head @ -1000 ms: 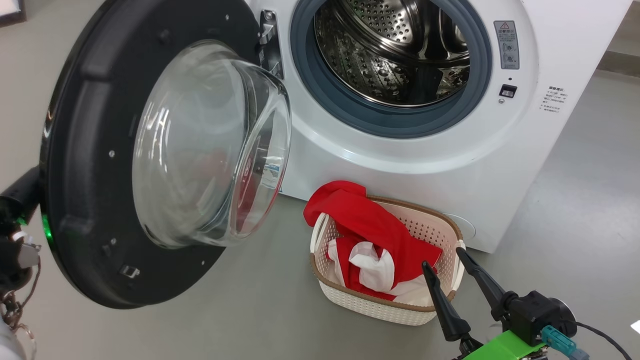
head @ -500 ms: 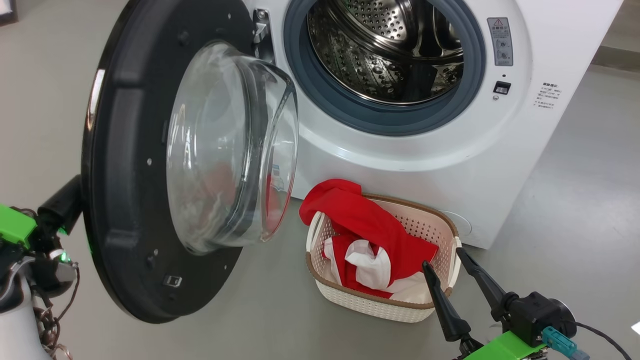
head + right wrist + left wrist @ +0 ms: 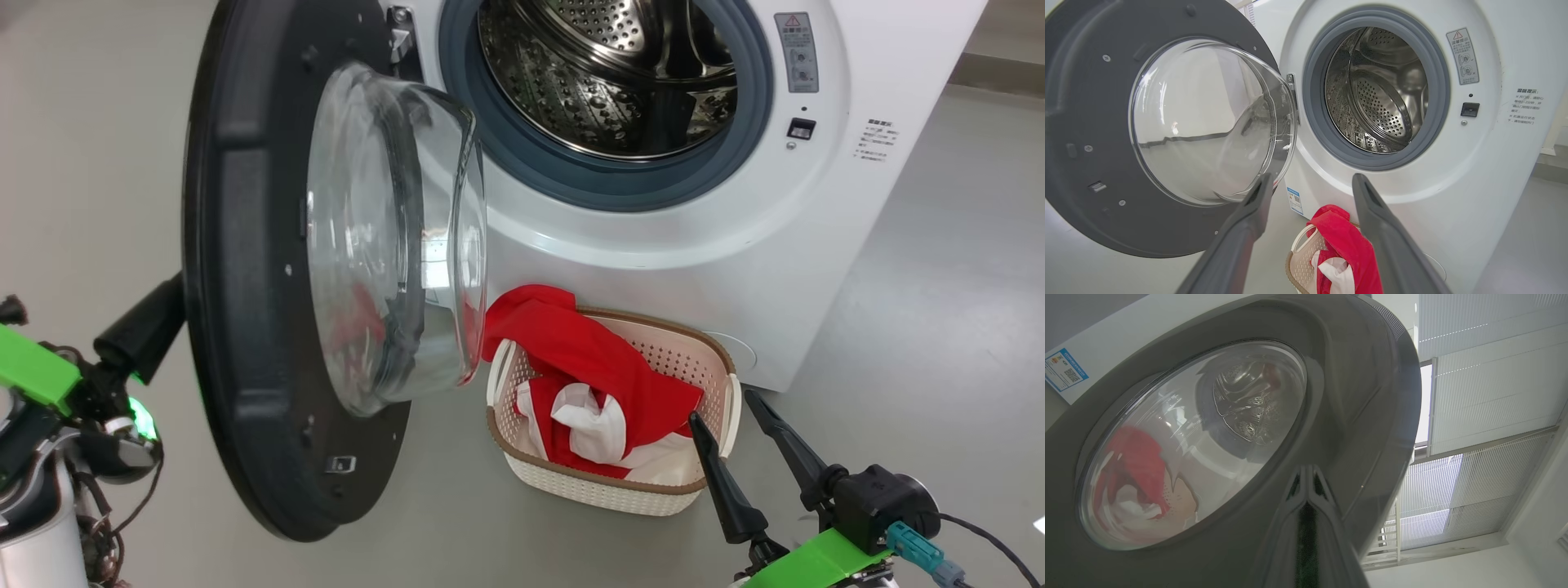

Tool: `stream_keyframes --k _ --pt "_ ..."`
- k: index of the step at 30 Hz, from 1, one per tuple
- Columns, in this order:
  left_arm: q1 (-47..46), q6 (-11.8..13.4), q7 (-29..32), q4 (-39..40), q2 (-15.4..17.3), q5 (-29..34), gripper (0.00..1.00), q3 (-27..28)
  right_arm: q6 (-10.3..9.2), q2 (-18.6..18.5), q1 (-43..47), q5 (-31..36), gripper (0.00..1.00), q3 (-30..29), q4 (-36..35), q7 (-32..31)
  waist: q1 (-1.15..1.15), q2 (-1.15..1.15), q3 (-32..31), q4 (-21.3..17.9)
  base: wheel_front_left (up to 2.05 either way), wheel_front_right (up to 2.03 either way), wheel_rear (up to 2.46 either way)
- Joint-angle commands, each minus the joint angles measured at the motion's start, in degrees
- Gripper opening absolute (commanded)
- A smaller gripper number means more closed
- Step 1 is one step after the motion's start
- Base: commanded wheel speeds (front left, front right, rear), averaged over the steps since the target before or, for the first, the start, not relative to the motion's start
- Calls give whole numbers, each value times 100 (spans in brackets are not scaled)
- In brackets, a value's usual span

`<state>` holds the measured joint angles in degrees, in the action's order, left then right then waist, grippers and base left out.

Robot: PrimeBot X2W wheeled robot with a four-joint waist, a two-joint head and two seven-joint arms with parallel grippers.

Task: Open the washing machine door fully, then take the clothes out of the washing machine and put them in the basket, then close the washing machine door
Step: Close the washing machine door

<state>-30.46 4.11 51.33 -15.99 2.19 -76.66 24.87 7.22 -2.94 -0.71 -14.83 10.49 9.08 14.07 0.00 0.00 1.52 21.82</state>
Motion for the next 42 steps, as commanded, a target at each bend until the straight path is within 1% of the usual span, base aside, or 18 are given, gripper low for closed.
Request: stream_keyframes --k 1,8,14,22,24,27,28,29,30,33,36,39,41,42 --pt "-6 10 73 218 76 -72 0 -6 26 6 -234 -85 100 160 -126 62 0 0 16 -33 0 0 0" --pt "189 145 -99 390 70 -453 0 -506 26 6 -238 -101 100 166 -90 78 0 0 10 -177 0 0 0" --pt "315 183 -299 433 70 -709 0 -935 26 6 -246 -133 100 209 -76 85 0 0 -21 -310 0 0 0" --pt "420 215 -460 529 69 -789 0 -1088 26 6 -213 -133 100 180 -58 90 0 0 -65 -443 0 0 0" --pt "462 196 -517 562 73 -739 0 -1100 26 6 -205 -146 100 186 -53 91 0 0 -74 -461 0 0 0" --pt "567 5 -798 625 180 -371 0 -1159 26 6 -199 -165 100 190 -61 91 0 0 -69 -468 0 0 0" --pt "601 -101 -916 639 216 -217 25 -1195 26 6 -197 -168 100 185 -71 91 0 0 -63 -462 0 0 0" --pt "632 -189 -1023 636 229 -100 67 -1222 26 6 -192 -175 100 186 -77 92 0 0 -62 -451 0 0 0" --pt "661 -270 -1135 628 256 32 100 -1247 26 6 -186 -177 100 188 -78 92 0 0 -64 -440 0 0 0" --pt "737 -574 -1646 580 396 581 100 -1306 26 6 -176 -183 100 200 -83 92 0 0 -75 -406 0 0 0" --pt "807 -789 -2098 457 540 1167 100 -1463 26 6 -183 -203 100 210 -92 92 0 0 -85 -377 0 0 0" --pt "843 -938 -2552 389 616 1573 100 -1553 26 6 -189 -213 100 203 -96 92 0 0 -87 -351 0 0 0" --pt "885 -1011 -3091 415 786 2128 100 -1640 26 6 -191 -213 100 203 -103 92 0 0 -82 -344 0 0 0" --pt "885 -1011 -3091 415 786 2128 100 -1640 26 6 -191 -213 100 203 -103 92 0 0 -82 -344 0 0 0"
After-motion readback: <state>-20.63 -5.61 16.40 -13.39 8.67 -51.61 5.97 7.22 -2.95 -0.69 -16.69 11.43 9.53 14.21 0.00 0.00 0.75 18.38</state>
